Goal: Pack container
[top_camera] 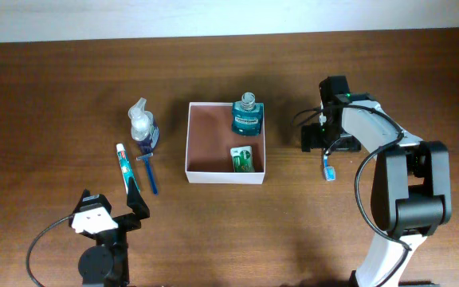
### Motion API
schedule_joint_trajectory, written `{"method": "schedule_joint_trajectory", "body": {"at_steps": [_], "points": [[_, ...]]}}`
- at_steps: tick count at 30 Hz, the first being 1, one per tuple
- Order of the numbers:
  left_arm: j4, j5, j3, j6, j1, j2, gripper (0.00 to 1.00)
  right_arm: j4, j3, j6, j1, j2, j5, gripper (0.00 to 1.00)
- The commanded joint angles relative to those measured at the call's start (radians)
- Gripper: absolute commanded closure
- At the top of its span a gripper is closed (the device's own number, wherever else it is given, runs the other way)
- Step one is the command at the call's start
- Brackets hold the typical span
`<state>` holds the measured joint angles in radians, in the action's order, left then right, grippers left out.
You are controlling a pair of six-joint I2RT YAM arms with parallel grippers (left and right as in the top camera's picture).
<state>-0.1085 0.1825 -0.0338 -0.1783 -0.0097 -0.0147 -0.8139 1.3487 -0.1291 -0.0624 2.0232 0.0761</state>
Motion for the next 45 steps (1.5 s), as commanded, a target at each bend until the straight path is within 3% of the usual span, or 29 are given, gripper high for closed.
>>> {"method": "schedule_joint_trajectory", "body": {"at_steps": [1, 15, 20, 24, 29, 36, 40, 45], "points": [[0.003, -0.01, 0.006, 0.016, 0.006, 0.01, 0.01, 0.0, -0.039, -0.002, -0.002, 0.042, 0.002, 0.01], [0.025, -0.075, 0.006, 0.012, 0.006, 0.01, 0.01, 0.0, -0.039, -0.002, -0.002, 0.042, 0.002, 0.01], [0.157, -0.252, -0.004, 0.017, 0.006, 0.006, 0.01, 0.0, -0.039, -0.002, -0.002, 0.042, 0.002, 0.01], [0.091, -0.275, -0.119, 0.072, 0.006, -0.058, 0.01, 0.0, -0.039, -0.002, -0.002, 0.042, 0.002, 0.01], [-0.206, -0.252, -0.47, 0.176, 0.006, -0.349, 0.01, 0.0, -0.039, -0.002, -0.002, 0.042, 0.002, 0.02], [-0.705, -0.239, -1.114, 0.183, 0.006, -1.002, 0.0, 0.0, -0.039, -0.002, -0.002, 0.042, 0.002, 0.01], [-0.801, -0.239, -1.321, 0.183, 0.006, -1.25, 0.01, 0.0, -0.039, -0.002, -0.002, 0.042, 0.002, 0.01], [-0.798, -0.251, -1.358, 0.183, 0.006, -1.423, 0.01, 0.0, -0.039, -0.002, -0.002, 0.042, 0.002, 0.01]]}}
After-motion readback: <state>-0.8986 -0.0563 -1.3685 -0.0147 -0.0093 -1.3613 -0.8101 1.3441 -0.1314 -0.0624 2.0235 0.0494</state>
